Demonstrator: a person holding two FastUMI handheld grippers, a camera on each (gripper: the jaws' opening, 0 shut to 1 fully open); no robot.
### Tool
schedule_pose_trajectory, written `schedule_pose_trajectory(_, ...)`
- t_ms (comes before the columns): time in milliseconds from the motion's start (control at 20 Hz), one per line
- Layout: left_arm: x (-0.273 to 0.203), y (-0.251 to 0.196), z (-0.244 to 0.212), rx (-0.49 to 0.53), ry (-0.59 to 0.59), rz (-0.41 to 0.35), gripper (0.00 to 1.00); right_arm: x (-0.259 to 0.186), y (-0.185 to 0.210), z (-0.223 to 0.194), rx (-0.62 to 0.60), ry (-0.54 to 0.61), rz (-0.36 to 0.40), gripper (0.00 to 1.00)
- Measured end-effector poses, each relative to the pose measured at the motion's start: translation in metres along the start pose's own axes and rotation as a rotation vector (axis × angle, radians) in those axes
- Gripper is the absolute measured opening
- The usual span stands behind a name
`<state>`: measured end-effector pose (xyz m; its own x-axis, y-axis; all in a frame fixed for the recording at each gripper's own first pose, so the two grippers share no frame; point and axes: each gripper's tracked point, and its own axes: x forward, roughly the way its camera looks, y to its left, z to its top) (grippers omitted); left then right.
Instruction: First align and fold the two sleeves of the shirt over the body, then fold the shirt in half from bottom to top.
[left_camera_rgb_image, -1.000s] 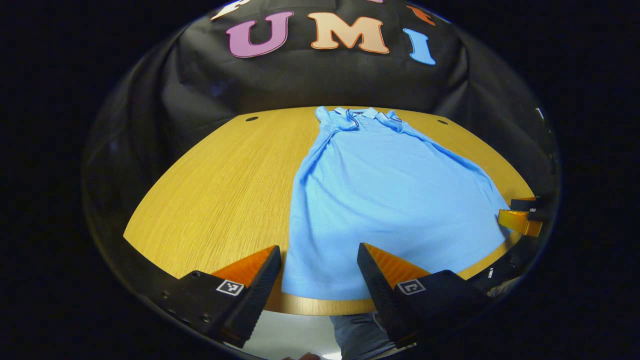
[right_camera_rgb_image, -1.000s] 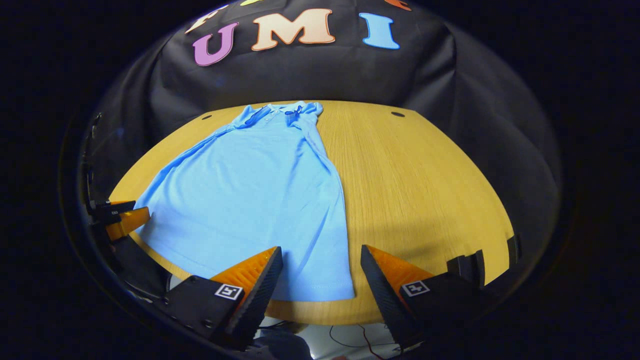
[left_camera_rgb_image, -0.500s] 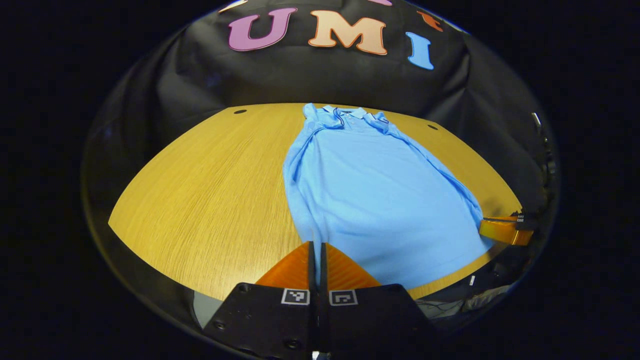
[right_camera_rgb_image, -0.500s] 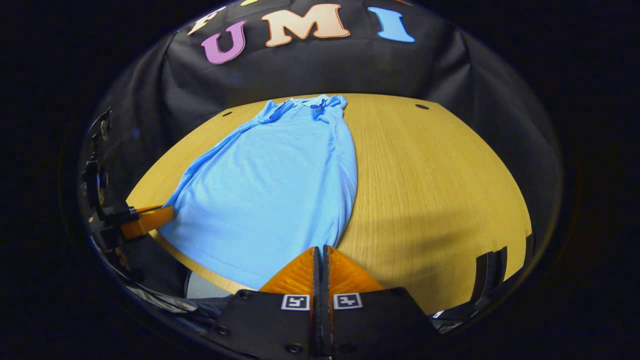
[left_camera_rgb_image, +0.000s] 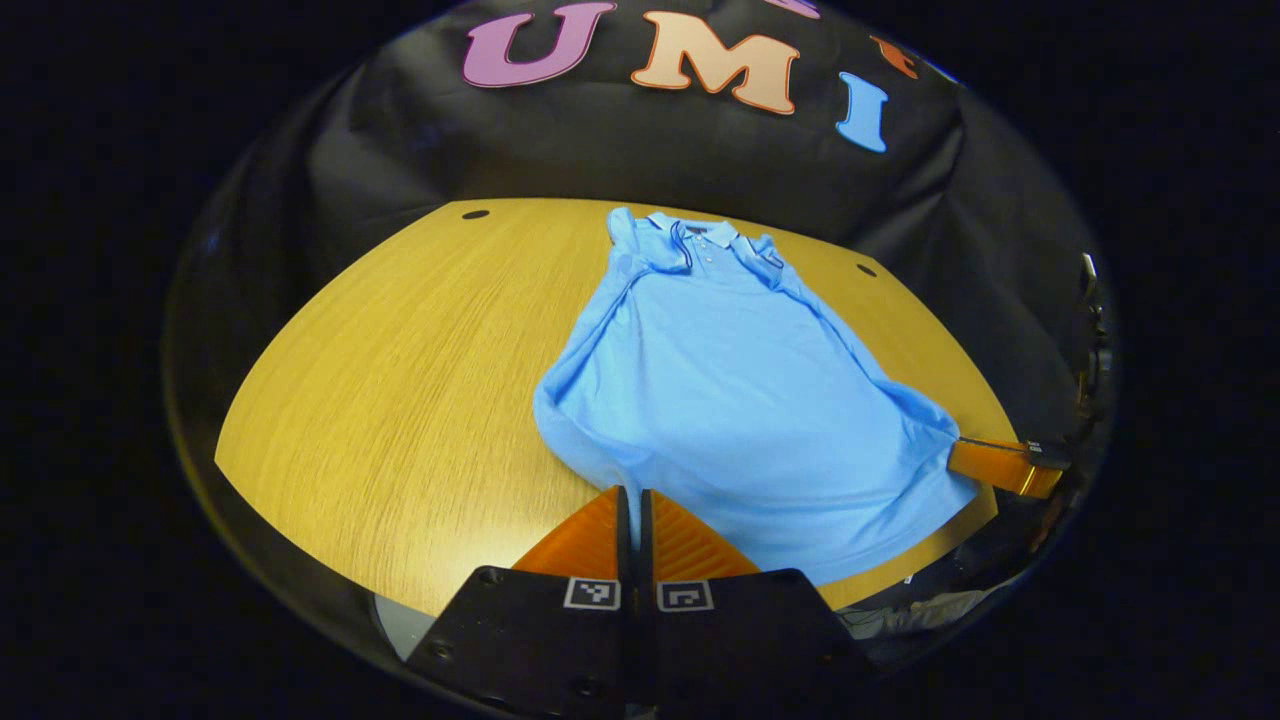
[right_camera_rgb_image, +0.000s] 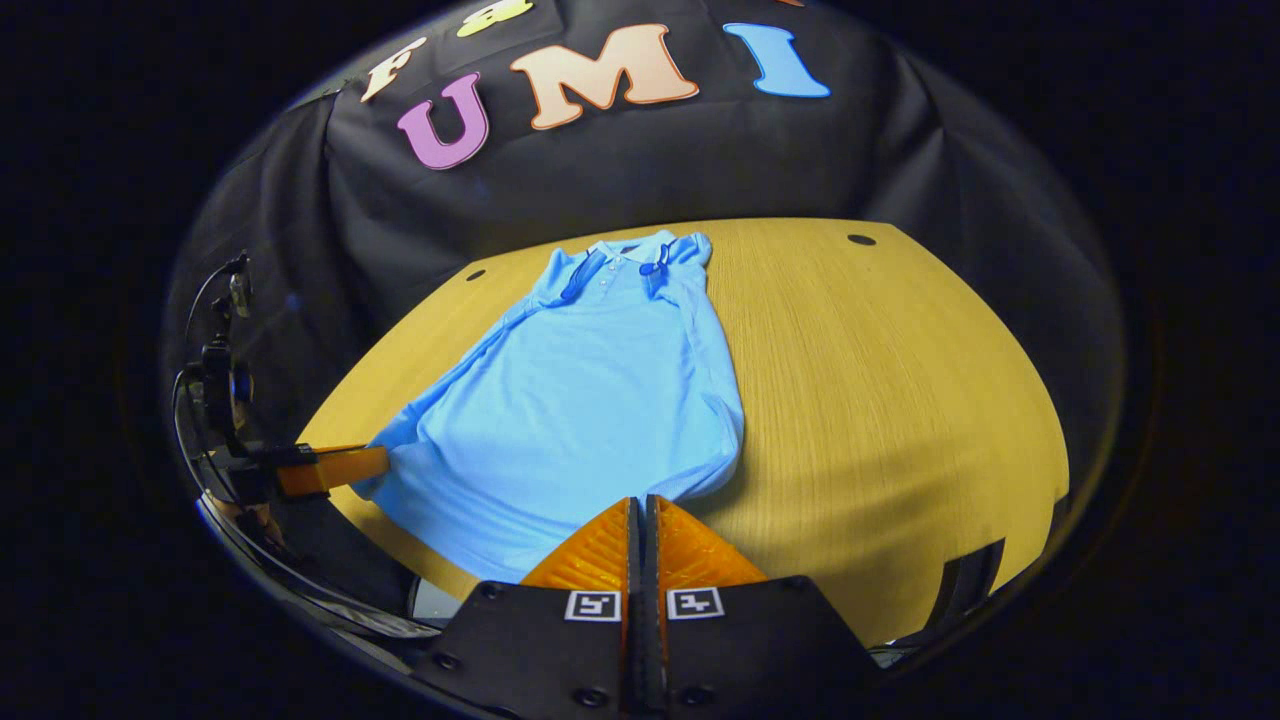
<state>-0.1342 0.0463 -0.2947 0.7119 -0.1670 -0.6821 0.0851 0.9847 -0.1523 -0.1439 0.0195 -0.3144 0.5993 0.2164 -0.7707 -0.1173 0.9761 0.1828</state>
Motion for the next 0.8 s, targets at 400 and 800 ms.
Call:
schedule_pose_trajectory(400,0.024,-0.005,0.089,-0.028,-0.068,-0.065,0.0,0.029,0.008,0.105,0.048,-0.132,0.019,0.02)
schedule_pose_trajectory(800,0.07,0.001,0.176,-0.022,-0.144,-0.106,0.0,0.069,0.006,0.194,0.073,-0.233,0.013,0.03)
